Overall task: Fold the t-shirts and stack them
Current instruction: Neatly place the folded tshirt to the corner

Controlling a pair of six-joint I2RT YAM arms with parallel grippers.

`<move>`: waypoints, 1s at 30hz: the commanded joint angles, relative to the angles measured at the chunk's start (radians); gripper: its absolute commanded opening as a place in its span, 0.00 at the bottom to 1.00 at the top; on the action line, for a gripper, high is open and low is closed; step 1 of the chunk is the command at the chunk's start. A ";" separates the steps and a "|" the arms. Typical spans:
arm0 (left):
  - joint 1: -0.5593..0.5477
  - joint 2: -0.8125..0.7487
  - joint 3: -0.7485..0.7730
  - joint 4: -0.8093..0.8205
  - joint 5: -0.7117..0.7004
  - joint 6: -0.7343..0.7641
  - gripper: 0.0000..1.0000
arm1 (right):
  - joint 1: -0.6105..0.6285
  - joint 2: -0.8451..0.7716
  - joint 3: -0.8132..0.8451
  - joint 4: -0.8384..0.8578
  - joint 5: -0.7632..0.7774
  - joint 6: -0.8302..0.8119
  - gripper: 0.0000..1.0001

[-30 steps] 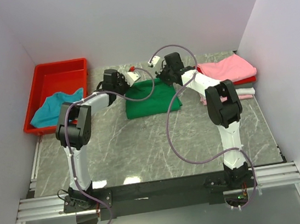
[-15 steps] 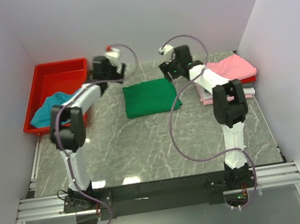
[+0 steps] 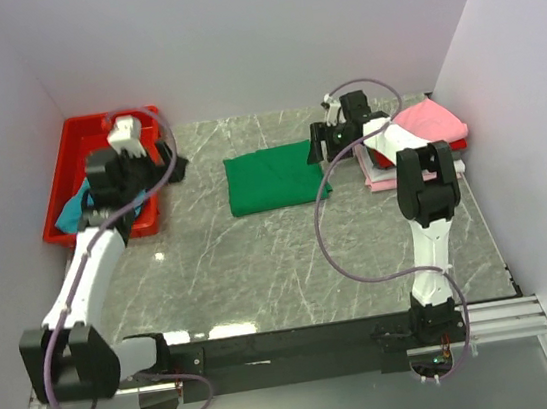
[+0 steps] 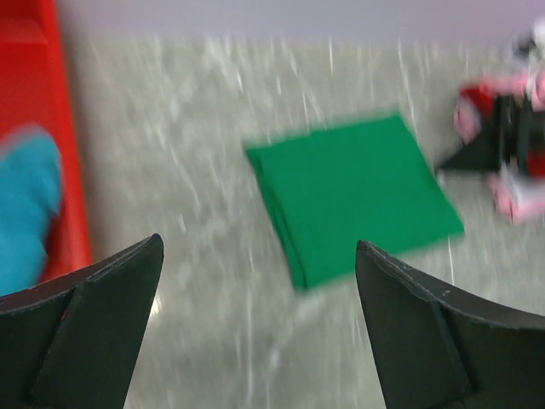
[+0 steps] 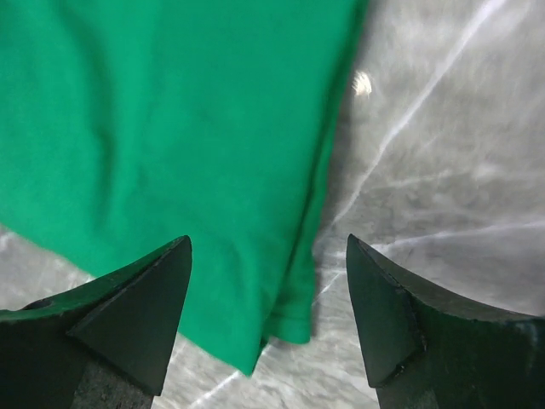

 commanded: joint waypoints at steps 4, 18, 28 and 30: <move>-0.005 -0.220 -0.225 -0.157 0.067 0.052 0.99 | 0.040 0.061 0.009 -0.065 0.156 0.146 0.80; -0.005 -0.397 -0.338 -0.171 0.042 0.082 0.99 | 0.141 0.121 -0.029 -0.130 0.024 0.237 0.76; -0.005 -0.418 -0.341 -0.173 0.041 0.092 1.00 | 0.103 0.201 0.088 -0.178 -0.078 0.217 0.00; -0.005 -0.424 -0.341 -0.176 0.036 0.093 0.99 | 0.091 0.190 0.177 -0.261 -0.072 0.109 0.00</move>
